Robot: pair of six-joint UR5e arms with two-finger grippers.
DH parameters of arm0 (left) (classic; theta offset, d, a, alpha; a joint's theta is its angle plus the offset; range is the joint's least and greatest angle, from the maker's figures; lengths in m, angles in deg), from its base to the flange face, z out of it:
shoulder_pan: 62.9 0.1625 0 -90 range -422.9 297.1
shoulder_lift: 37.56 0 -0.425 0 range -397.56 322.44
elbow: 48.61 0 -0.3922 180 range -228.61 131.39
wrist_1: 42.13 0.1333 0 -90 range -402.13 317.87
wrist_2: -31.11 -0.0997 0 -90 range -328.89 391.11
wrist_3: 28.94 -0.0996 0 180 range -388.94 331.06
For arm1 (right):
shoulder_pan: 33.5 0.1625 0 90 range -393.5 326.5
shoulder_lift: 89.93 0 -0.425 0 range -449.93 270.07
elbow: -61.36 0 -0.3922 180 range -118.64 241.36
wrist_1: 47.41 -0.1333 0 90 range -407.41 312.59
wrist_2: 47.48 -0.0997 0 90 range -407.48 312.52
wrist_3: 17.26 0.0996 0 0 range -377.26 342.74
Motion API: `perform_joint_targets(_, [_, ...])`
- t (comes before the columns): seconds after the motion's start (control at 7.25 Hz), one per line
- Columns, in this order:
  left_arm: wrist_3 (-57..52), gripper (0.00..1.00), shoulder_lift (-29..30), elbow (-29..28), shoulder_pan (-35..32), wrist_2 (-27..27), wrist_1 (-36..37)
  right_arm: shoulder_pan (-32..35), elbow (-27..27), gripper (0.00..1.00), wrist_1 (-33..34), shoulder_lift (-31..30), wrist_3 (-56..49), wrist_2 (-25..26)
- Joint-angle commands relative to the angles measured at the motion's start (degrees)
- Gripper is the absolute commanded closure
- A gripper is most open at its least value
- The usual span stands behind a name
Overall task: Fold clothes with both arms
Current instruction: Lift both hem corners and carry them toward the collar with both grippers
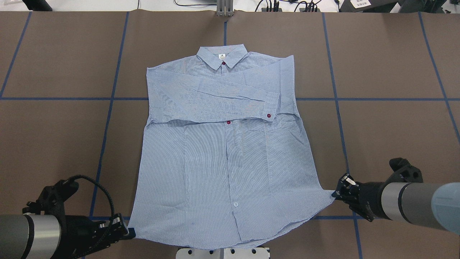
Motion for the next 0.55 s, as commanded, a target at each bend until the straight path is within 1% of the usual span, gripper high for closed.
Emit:
perform_joint_targets(0.0, [-3.9,1.00,1.7,-0.4,-5.8,0.7,0.0,5.2,-0.4,1.00,1.7,4.6,-0.2,-4.2])
perform_joint_targets(0.14, [-5.2,1.00,2.4,-1.8,-8.2,0.8,0.0,6.7,-0.5,1.00,7.2,9.2,-0.2,-5.3])
perform_joint_targets(0.28, [-5.3,1.00,4.5,-3.8,-10.7,0.9,0.0,8.7,-0.5,1.00,17.0,16.4,-0.8,-6.0])
perform_joint_targets(0.41, [-5.3,1.00,5.9,-6.1,-13.7,2.1,0.0,10.5,-0.7,1.00,25.1,21.7,-4.4,-6.8])
